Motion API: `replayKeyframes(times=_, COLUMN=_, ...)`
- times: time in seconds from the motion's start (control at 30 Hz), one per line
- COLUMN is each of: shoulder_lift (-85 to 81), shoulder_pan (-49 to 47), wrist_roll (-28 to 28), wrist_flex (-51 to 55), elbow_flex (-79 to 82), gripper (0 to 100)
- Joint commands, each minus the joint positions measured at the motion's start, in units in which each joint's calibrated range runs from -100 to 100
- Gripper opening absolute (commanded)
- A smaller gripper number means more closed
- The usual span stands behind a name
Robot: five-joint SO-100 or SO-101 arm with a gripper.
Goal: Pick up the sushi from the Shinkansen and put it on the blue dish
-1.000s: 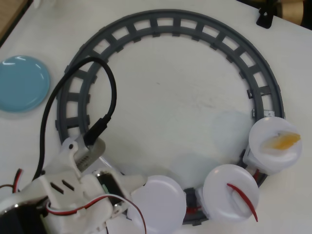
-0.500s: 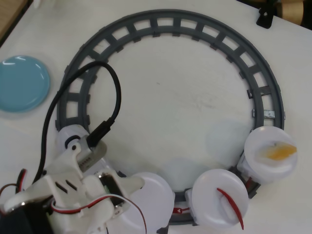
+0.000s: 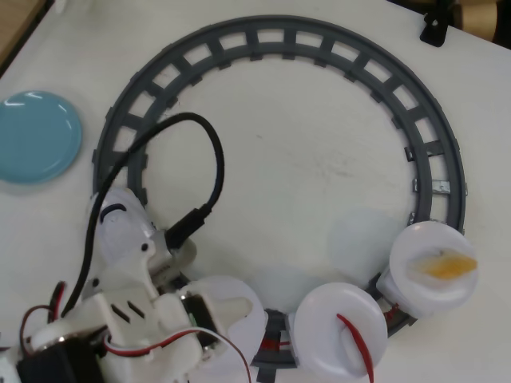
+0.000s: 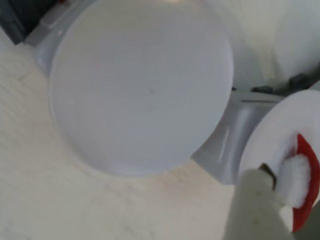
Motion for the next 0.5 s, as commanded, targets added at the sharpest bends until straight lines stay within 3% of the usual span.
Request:
replayKeyframes(times=0.0, shoulder_lift=0.08, shoulder_pan=0.70, wrist_roll=-0.63, wrist_flex=-1.76, elbow_flex=2.62, gripper=17)
replayKeyframes(times=0.47, shoulder_lift=0.08, shoulder_pan=3.52, wrist_roll=1.04, wrist_flex=-6.43, elbow_flex=4.33, gripper=18)
